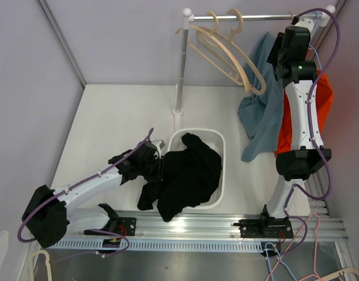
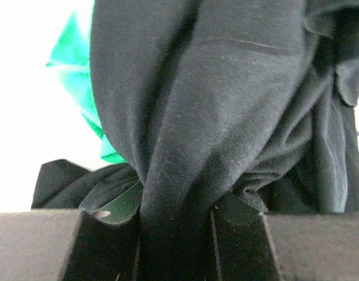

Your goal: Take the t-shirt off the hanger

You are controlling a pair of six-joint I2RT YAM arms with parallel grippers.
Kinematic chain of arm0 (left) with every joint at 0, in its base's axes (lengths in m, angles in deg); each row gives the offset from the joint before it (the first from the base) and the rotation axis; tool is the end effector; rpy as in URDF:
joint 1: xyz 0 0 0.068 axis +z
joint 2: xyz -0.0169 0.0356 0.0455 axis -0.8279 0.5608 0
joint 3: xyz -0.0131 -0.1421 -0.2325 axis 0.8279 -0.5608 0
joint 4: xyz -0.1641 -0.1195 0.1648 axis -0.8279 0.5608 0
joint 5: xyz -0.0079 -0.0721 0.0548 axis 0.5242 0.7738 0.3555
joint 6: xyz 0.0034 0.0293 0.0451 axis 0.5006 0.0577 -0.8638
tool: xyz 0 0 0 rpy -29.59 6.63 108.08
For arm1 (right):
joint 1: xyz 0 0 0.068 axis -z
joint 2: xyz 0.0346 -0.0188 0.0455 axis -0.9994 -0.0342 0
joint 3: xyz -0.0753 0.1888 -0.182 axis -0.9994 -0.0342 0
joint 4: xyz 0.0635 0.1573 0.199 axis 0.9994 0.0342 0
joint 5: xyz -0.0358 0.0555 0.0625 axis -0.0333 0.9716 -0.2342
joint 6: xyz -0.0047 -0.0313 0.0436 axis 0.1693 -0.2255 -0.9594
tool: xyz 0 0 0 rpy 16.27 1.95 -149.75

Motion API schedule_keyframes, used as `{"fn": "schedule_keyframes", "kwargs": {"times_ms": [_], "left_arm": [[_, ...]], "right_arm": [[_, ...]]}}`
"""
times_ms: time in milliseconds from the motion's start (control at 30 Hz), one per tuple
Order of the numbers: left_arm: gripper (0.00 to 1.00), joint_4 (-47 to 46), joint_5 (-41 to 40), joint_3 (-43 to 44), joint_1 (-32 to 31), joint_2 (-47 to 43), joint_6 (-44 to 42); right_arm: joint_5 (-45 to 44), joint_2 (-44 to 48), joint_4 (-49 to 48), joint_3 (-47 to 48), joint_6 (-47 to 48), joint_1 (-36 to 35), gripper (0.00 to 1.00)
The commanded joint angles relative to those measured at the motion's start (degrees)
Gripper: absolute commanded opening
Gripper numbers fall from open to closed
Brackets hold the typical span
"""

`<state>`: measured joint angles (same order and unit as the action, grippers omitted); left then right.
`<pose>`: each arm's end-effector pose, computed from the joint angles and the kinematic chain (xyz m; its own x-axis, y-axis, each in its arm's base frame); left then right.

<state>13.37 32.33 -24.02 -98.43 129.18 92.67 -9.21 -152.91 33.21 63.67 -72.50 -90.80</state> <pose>0.1616 -0.1565 0.2061 -0.9196 0.0856 -0.3834 0.2619 0.8611 -0.4358 0.4063 0.0084 0.4854 -0.2777 0.1418 -0.9501 0.3038 0.9513 0.0531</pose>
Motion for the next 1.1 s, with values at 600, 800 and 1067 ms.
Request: {"fn": "schedule_keyframes", "kwargs": {"times_ms": [600, 800, 1067], "left_arm": [[0.99, 7.2, -1.5, 7.8, 7.2, -13.9, -1.1], [0.99, 11.9, -1.7, 5.9, 7.1, -20.0, -1.1], [0.99, 11.5, -0.6, -0.7, 5.7, -24.8, 0.4]], "right_arm": [[-0.2, -0.4, -3.2, 2.7, 0.2, 0.4, 0.00], [1.4, 0.2, -5.7, 6.4, 1.2, 0.4, 0.00], [2.8, 2.4, -6.0, 5.9, 0.7, 0.2, 0.00]]}}
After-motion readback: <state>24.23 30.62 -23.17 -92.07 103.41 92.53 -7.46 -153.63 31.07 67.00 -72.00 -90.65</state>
